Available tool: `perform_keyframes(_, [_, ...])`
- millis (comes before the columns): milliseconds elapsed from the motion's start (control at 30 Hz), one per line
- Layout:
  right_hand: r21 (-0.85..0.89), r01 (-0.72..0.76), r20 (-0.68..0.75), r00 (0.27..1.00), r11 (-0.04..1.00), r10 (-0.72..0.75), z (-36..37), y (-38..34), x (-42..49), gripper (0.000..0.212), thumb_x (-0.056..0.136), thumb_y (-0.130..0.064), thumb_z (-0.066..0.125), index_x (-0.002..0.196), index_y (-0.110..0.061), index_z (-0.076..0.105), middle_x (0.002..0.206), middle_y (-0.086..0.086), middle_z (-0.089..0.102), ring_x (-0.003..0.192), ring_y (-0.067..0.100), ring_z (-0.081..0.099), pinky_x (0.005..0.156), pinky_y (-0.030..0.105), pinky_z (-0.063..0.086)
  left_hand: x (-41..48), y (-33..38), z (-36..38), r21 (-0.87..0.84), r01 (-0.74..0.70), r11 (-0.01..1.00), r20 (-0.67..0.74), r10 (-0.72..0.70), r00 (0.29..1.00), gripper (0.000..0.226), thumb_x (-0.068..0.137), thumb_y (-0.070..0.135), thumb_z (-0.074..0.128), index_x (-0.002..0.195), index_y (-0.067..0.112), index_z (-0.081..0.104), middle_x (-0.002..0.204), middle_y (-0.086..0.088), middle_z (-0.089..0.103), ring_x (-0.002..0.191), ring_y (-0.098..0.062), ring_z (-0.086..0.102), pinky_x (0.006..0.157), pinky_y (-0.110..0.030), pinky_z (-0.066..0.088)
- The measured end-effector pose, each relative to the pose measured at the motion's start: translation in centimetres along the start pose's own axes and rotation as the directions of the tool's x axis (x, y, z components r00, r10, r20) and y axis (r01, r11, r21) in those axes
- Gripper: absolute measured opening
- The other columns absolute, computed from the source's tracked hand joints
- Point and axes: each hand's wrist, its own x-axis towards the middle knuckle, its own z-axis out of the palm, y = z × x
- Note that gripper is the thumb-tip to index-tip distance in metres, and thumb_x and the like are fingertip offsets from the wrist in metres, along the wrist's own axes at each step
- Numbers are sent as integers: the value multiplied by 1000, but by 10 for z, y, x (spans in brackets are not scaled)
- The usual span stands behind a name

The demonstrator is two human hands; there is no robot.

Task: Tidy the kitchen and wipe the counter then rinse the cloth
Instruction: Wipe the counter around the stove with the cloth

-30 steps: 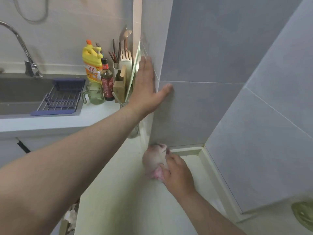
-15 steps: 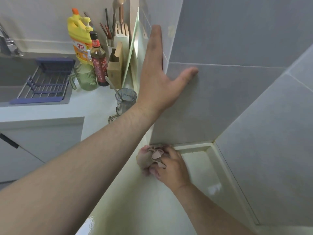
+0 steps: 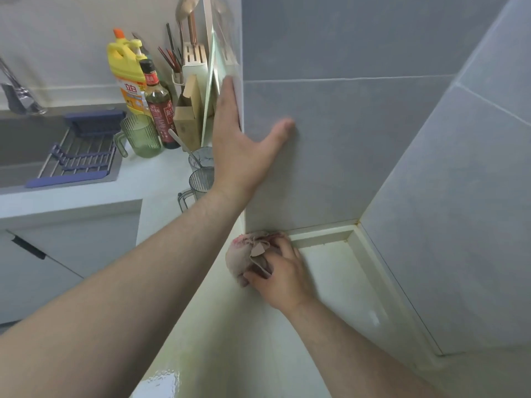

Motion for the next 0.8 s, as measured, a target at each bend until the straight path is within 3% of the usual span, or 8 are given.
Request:
perform_keyframes(167, [-15, 54, -24, 998, 998, -55, 1, 4, 1, 35, 78, -52, 62, 99, -24, 72, 120, 0, 58, 112, 26, 58, 90, 31, 49, -11, -19, 4, 60, -24, 998, -7, 24, 1000, 99, 71, 61, 73, 145, 4, 39, 145, -12, 47, 136, -24, 43, 109, -48, 39])
perform_keyframes(267, [-4, -19, -89, 996, 1000, 18, 10, 0, 0, 32, 78, -53, 62, 92, -26, 72, 122, -2, 58, 111, 28, 60, 83, 36, 52, -10, -16, 4, 80, -27, 996, -16, 28, 999, 100, 71, 61, 73, 145, 3, 38, 145, -13, 48, 137, -24, 43, 110, -47, 39])
perform_keyframes(467, [-172, 31, 10, 1000, 985, -29, 16, 7, -1, 64, 60, -65, 73, 108, -22, 66, 128, 4, 54, 122, 31, 54, 91, 42, 53, -11, -15, 4, 67, -44, 997, -19, 45, 999, 99, 71, 61, 72, 143, 1, 40, 142, -13, 50, 134, -24, 47, 108, -47, 40])
perform_keyframes(633, [-220, 68, 62, 997, 973, -56, -6, 30, 1, 68, 62, -71, 65, 118, -34, 59, 135, -5, 49, 105, 28, 60, 82, 38, 55, -12, -16, 4, 71, -49, 996, -23, 50, 998, 98, 72, 62, 71, 143, 2, 41, 140, -11, 52, 132, -22, 48, 107, -46, 41])
perform_keyframes(733, [-222, 33, 32, 999, 975, -27, -17, 37, 6, 52, 64, -65, 68, 107, -36, 67, 122, -12, 52, 96, 23, 58, 76, 37, 53, -12, -15, 3, 83, -43, 996, -20, 45, 999, 97, 72, 61, 71, 144, 3, 40, 141, -10, 51, 133, -21, 47, 108, -45, 40])
perform_keyframes(800, [-253, -25, -65, 998, 967, 9, -20, 33, 7, 43, 65, -62, 68, 97, -34, 72, 112, -9, 57, 89, 25, 56, 72, 37, 51, -11, -15, 4, 86, -45, 995, -21, 47, 999, 97, 72, 61, 70, 144, 4, 40, 142, -9, 50, 133, -21, 47, 108, -45, 40])
